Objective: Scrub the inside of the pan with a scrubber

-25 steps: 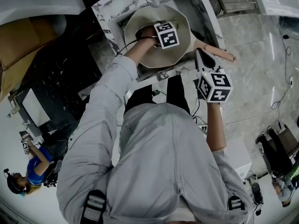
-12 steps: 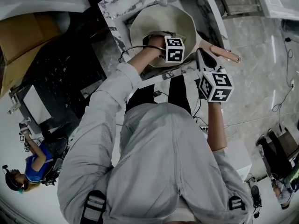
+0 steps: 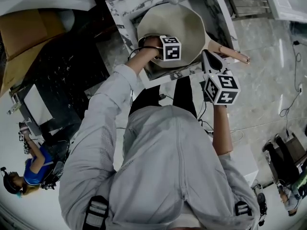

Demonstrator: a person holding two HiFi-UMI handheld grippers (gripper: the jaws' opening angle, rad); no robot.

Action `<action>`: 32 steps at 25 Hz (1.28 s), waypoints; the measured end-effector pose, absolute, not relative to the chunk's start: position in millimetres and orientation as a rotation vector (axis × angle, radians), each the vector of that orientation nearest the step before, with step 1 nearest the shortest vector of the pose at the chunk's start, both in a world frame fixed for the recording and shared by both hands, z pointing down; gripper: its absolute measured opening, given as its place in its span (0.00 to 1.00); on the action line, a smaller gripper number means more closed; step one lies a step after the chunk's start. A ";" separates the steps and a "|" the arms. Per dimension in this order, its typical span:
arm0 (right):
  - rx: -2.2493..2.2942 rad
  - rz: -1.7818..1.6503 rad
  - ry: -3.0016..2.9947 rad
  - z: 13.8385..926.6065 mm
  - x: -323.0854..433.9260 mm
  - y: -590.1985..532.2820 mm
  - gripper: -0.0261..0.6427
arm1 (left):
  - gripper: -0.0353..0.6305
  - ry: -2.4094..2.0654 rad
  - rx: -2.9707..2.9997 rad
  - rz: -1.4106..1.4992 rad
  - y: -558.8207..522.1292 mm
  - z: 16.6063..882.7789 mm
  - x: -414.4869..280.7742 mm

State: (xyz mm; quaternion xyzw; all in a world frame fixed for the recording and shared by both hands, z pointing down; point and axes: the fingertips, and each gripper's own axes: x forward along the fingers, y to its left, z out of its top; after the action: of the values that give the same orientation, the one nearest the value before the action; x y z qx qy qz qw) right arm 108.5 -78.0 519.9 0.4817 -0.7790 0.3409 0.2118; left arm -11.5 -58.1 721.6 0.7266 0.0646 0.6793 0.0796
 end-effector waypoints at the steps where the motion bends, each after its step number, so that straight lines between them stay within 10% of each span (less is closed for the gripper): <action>1: 1.337 0.947 -2.164 519.8 108.4 -77.0 0.09 | 0.16 0.163 2.153 2.028 -61.0 722.9 -17.2; 32: 1.195 0.822 -2.192 498.5 164.8 -94.1 0.09 | 0.16 -0.331 2.062 1.688 -129.9 711.8 33.3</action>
State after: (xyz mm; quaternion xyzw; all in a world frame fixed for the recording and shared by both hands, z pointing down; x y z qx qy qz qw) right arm 164.8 -94.1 498.5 0.4396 -0.8067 0.3026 0.2537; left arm 33.3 -129.9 711.8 0.7479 -0.1200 0.6124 0.2264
